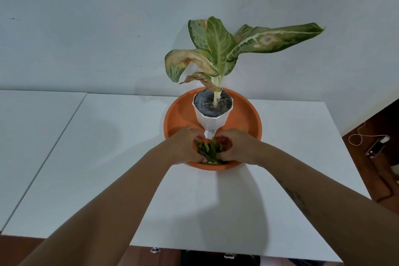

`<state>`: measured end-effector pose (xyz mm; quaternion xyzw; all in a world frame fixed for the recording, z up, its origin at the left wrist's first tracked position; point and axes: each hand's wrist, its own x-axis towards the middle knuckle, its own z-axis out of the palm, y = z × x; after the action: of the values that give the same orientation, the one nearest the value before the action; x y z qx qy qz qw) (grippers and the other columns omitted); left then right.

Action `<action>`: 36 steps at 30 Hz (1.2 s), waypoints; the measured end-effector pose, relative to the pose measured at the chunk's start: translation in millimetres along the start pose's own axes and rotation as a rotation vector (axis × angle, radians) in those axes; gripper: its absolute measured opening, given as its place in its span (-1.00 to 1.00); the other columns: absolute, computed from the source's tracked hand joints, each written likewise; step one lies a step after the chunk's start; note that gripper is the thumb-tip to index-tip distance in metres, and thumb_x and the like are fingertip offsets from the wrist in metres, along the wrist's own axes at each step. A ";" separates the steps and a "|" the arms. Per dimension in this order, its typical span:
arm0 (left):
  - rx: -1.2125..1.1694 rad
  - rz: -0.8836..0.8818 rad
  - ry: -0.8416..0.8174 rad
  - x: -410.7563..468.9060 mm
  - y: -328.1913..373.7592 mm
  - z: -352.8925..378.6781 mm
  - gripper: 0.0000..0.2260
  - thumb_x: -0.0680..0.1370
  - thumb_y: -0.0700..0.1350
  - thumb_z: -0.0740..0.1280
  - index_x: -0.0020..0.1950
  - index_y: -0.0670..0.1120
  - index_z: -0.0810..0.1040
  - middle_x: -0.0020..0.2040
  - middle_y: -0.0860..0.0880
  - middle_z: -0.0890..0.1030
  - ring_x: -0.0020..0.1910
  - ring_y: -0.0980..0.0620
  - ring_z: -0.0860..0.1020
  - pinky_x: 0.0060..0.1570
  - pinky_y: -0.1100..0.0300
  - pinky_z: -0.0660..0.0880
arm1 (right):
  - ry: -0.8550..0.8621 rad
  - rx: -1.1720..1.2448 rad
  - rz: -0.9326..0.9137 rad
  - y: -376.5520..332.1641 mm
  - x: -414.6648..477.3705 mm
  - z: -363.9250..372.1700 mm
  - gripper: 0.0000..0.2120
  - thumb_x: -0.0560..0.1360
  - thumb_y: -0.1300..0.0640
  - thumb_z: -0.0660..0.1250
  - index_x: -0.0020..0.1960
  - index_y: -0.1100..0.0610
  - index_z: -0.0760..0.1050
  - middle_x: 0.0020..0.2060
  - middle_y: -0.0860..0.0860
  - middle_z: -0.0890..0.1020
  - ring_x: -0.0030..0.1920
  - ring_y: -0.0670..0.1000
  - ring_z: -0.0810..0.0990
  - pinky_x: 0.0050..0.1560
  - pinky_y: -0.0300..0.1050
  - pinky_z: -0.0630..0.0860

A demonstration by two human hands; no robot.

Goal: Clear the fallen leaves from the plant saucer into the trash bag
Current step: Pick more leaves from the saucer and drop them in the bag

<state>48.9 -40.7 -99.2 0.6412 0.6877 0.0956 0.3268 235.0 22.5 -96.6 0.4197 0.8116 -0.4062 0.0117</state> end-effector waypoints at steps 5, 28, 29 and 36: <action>-0.079 -0.044 -0.115 3.6 4.6 -3.2 -0.39 0.24 0.12 0.59 0.24 0.08 0.53 0.10 0.13 0.57 0.08 0.09 0.55 0.08 0.14 0.57 | -0.016 -0.011 0.002 -3.2 -2.7 1.0 -0.52 0.27 0.02 0.51 0.16 0.03 0.51 0.02 -0.03 0.59 0.01 -0.01 0.58 0.01 -0.08 0.59; -0.159 -0.071 0.072 6.0 0.6 7.5 -0.96 0.43 -0.23 0.44 -0.15 -0.12 0.67 -0.24 -0.08 0.67 -0.29 0.00 0.61 -0.31 0.28 0.50 | 0.251 0.030 0.059 -7.5 0.6 23.5 -0.92 0.46 0.22 0.35 -0.11 0.20 0.61 -0.23 0.09 0.63 -0.20 0.08 0.58 -0.18 -0.13 0.53; -0.194 -0.078 0.084 5.4 1.2 4.6 -0.97 0.44 -0.22 0.44 -0.16 -0.11 0.68 -0.25 -0.07 0.66 -0.32 0.05 0.58 -0.34 0.30 0.47 | 0.275 0.093 0.085 -8.5 -0.6 21.5 -0.92 0.46 0.22 0.36 -0.11 0.21 0.61 -0.21 0.12 0.66 -0.20 0.10 0.62 -0.16 -0.09 0.57; -0.594 -0.142 0.111 0.0 -8.0 -14.4 -0.91 0.42 -0.21 0.49 -0.14 -0.02 0.71 -0.18 0.00 0.72 -0.19 0.08 0.67 -0.11 0.26 0.54 | 0.374 0.571 0.260 -14.6 -10.7 4.0 -0.97 0.46 0.22 0.41 -0.10 0.16 0.60 -0.20 0.05 0.67 -0.33 -0.07 0.64 -0.36 -0.40 0.48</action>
<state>34.1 -37.8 -92.6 0.4618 0.6894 0.3042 0.4679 230.6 8.0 -86.0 0.5727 0.5934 -0.5278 -0.2031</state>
